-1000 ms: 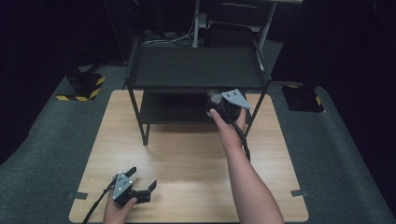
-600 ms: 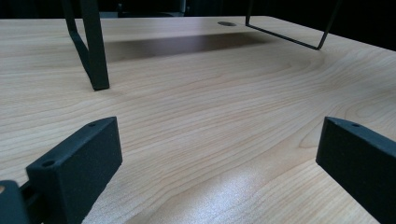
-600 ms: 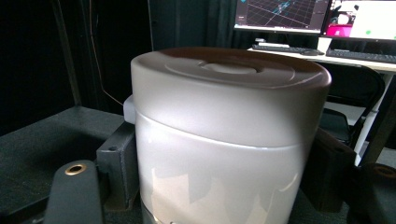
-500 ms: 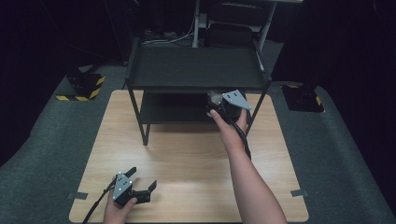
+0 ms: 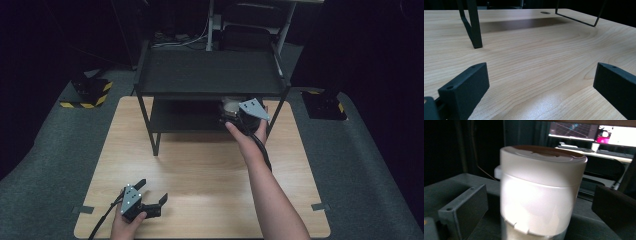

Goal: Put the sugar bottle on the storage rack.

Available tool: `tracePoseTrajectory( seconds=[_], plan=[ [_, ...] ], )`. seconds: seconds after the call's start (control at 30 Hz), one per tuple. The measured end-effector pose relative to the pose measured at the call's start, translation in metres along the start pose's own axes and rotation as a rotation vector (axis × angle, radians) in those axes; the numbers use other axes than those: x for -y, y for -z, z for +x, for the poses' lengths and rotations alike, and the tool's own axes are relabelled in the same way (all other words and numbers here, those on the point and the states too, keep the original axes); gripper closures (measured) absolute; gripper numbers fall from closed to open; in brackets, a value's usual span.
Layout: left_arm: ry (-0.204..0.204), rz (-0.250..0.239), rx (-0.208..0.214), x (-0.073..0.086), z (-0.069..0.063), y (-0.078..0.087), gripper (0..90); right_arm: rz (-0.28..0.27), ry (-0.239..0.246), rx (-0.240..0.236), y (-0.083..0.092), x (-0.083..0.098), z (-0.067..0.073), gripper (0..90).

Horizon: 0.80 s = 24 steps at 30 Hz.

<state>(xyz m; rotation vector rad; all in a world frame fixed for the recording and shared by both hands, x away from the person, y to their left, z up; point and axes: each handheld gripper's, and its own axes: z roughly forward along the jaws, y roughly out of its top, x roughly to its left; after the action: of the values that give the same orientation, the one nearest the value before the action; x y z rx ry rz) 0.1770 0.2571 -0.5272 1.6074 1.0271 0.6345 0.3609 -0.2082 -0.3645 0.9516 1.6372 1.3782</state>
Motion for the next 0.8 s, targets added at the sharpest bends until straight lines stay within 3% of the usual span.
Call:
tracePoseTrajectory(
  seconds=[0.43,0.8],
  plan=[
    [-0.002,0.001,-0.003,0.000,-0.001,0.000,0.5,-0.040,0.026,-0.039,0.036,0.013,-0.002,0.0],
    [-0.005,0.002,-0.005,0.000,-0.001,0.000,0.4,-0.065,0.025,-0.086,0.079,0.039,0.000,0.0]
  ],
)
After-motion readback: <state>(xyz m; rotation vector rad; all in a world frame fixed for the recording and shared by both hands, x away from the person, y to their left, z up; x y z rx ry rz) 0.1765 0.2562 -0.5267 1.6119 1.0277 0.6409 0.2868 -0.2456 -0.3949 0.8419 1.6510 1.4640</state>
